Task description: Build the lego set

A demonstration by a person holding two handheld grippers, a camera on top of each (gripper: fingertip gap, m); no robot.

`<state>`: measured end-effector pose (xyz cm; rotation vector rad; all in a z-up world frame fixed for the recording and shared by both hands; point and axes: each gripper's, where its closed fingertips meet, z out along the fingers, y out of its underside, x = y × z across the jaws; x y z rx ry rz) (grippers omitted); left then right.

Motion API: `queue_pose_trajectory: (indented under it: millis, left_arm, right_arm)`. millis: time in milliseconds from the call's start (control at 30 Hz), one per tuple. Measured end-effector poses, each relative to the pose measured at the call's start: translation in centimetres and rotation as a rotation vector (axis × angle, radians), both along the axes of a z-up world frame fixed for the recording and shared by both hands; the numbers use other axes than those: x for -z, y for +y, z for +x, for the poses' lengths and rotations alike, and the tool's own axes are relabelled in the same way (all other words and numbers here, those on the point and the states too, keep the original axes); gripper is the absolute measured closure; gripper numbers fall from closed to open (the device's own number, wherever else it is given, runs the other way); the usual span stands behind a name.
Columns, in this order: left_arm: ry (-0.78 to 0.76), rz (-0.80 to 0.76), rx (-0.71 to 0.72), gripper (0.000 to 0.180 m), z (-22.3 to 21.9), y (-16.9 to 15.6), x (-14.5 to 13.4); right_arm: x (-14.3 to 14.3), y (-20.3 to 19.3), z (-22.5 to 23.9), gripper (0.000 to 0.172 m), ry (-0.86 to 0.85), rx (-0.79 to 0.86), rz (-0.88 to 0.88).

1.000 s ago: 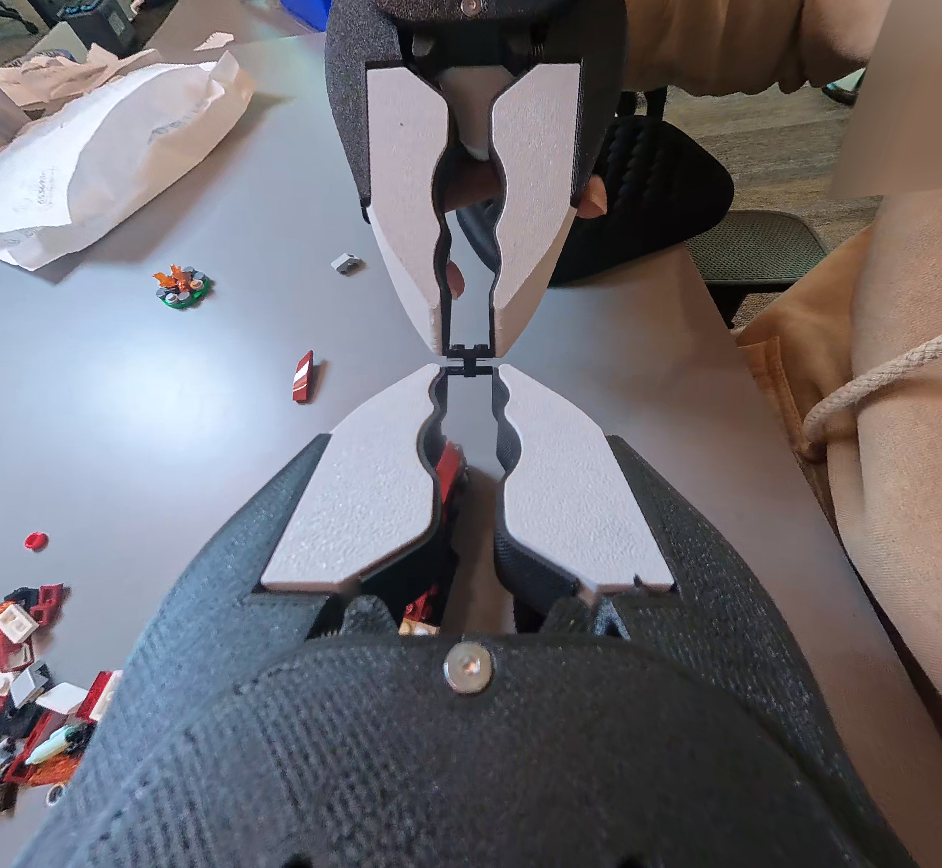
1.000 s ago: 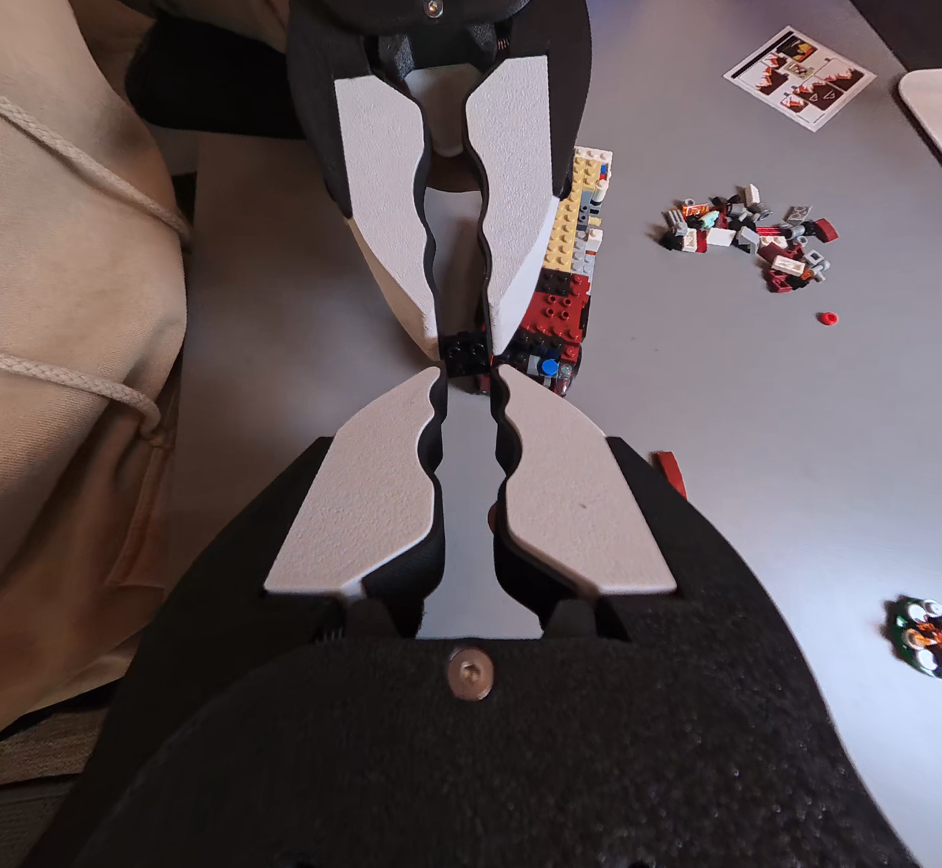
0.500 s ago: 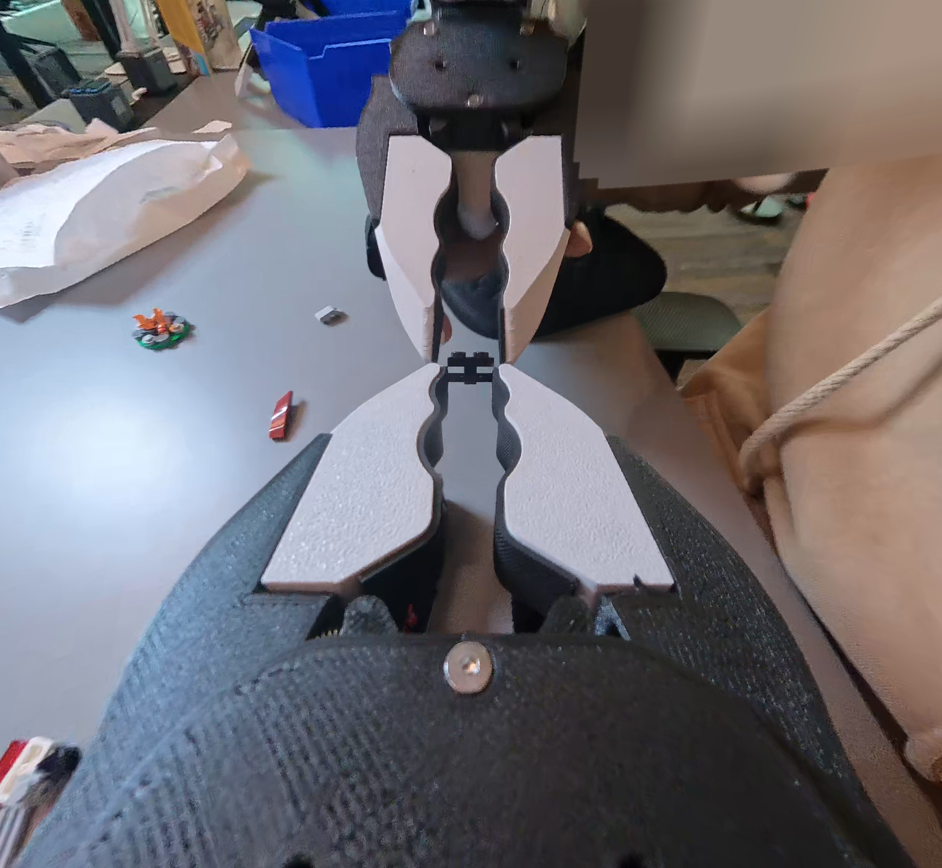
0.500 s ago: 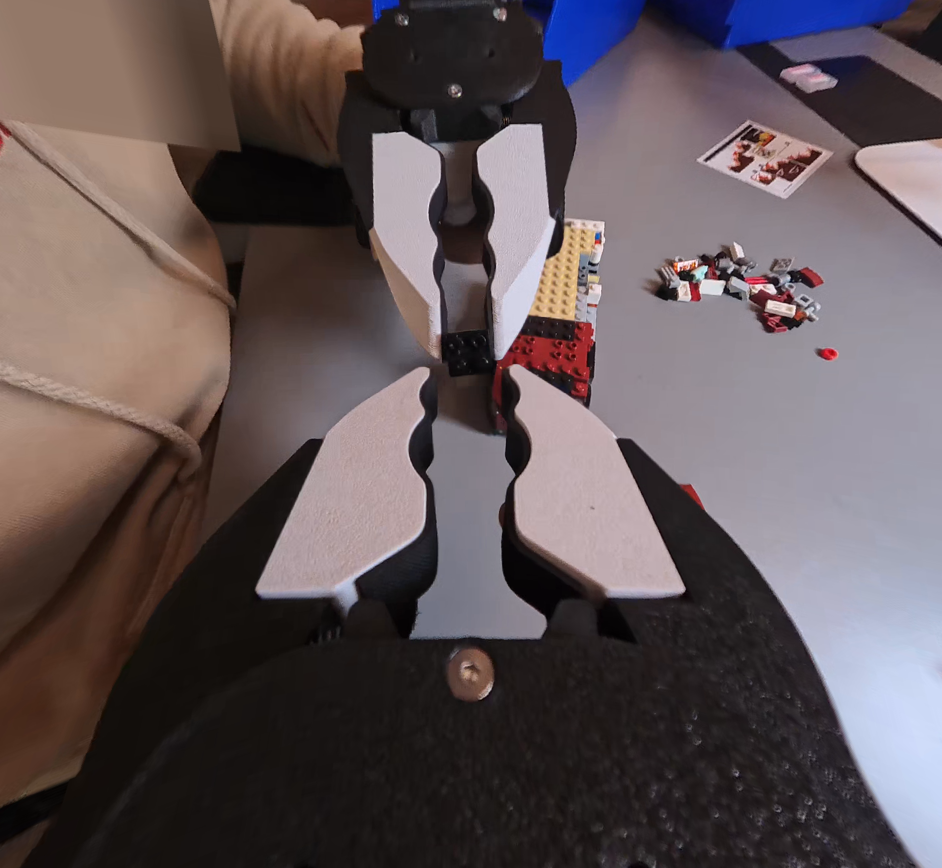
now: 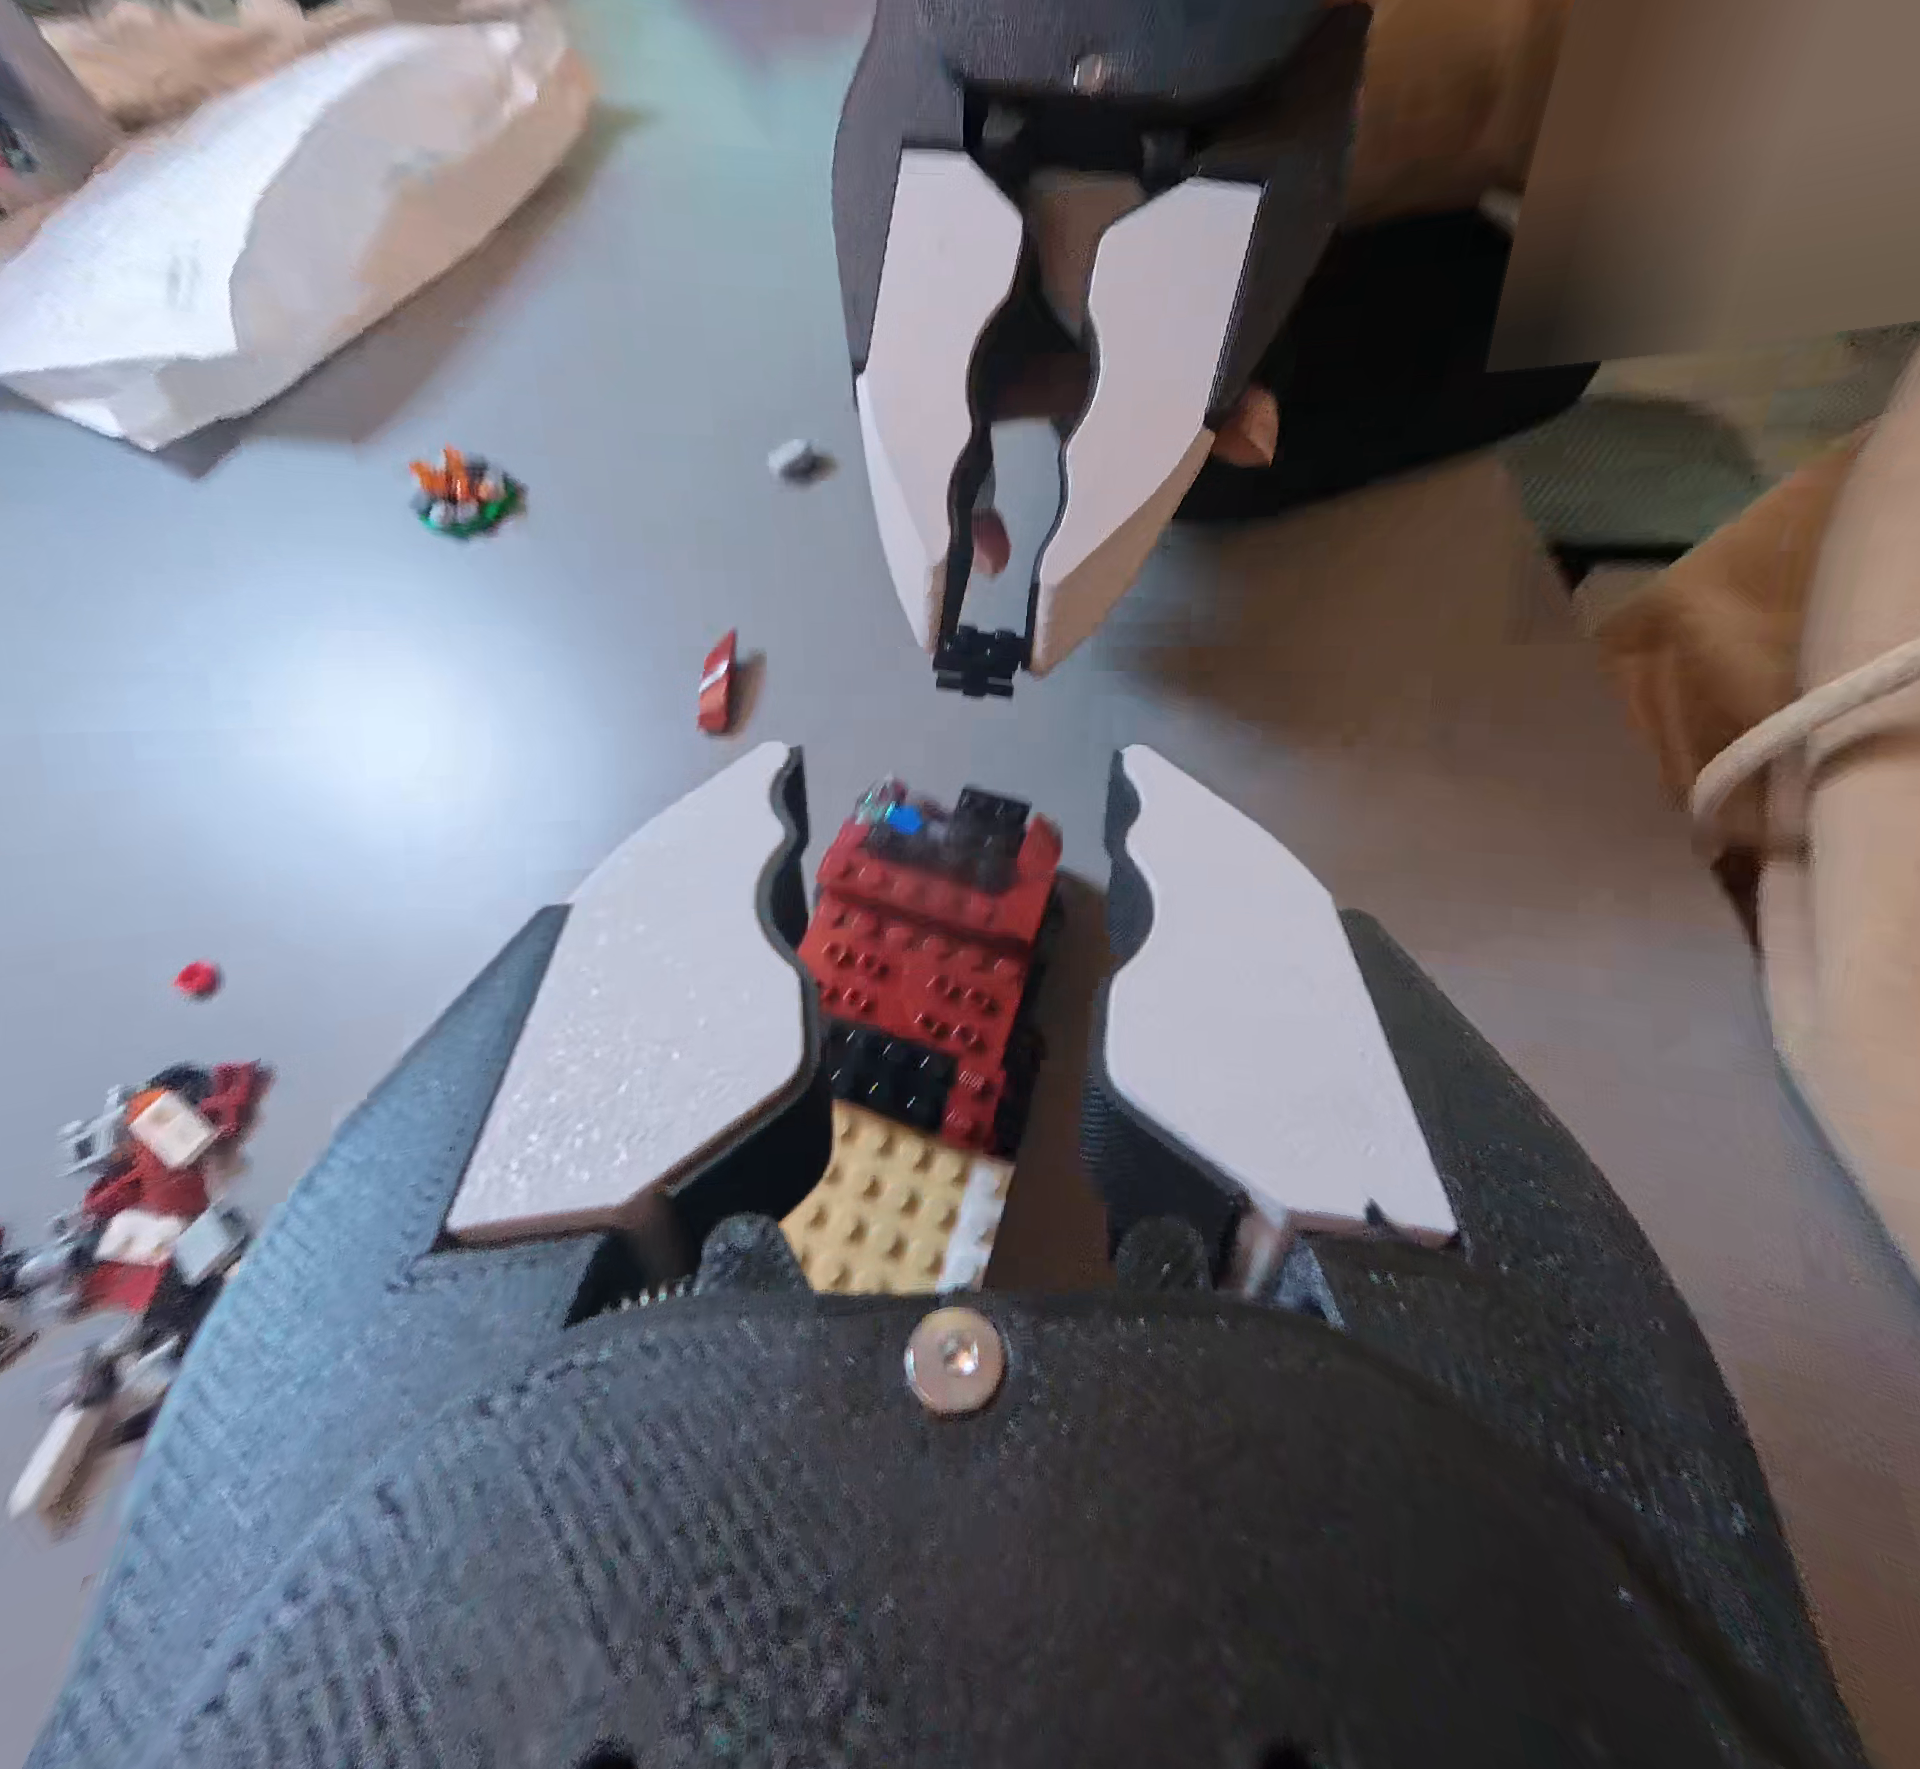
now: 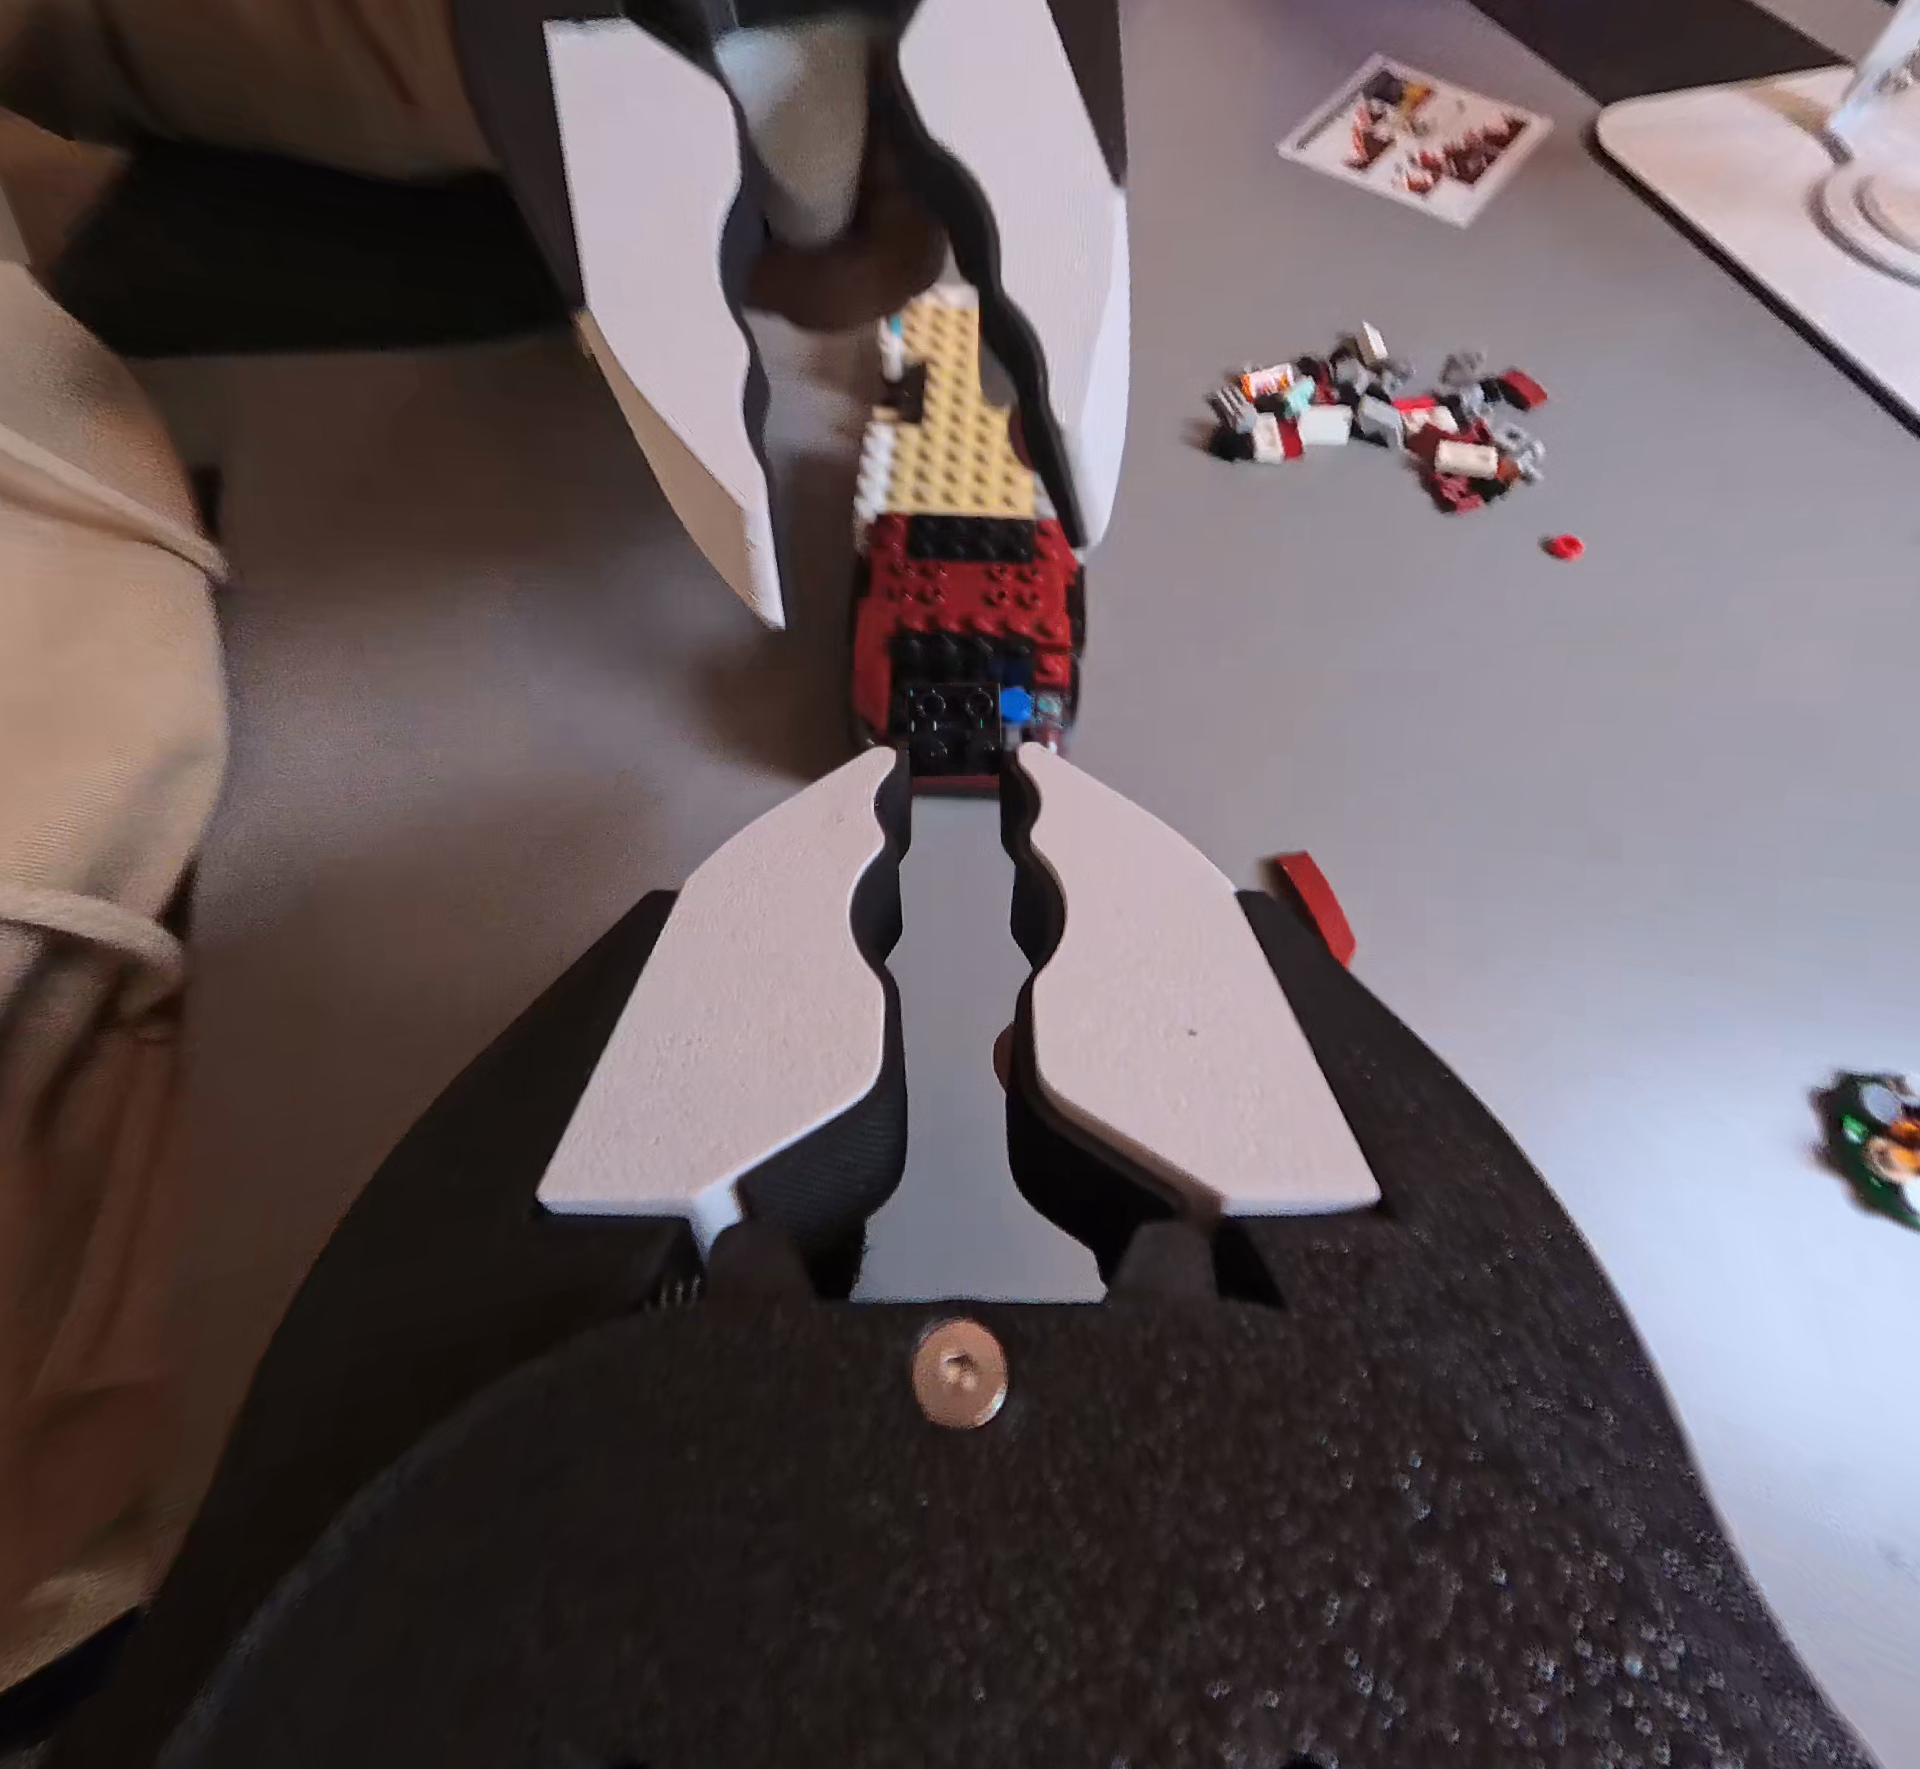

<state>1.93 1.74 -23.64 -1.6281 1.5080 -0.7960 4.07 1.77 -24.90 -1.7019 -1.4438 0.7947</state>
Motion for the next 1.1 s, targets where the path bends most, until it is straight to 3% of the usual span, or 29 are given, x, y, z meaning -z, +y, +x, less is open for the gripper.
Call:
queue_pose_trajectory:
  millis: [167,300,1100]
  left_arm:
    - [0.312,0.070,0.061,0.110,-1.7,1.4,3.8]
    - [0.394,0.085,0.153,0.116,-1.6,0.9,5.3]
    - [0.339,0.068,0.167,0.122,-1.2,0.6,5.5]
  right_arm:
    - [2.4,1.1,-0.4,0.155,-0.123,0.008,0.026]
    - [2.8,1.2,-0.6,0.155,-0.145,0.003,0.021]
    - [2.7,1.2,-1.0,0.155,-0.139,0.015,0.059]
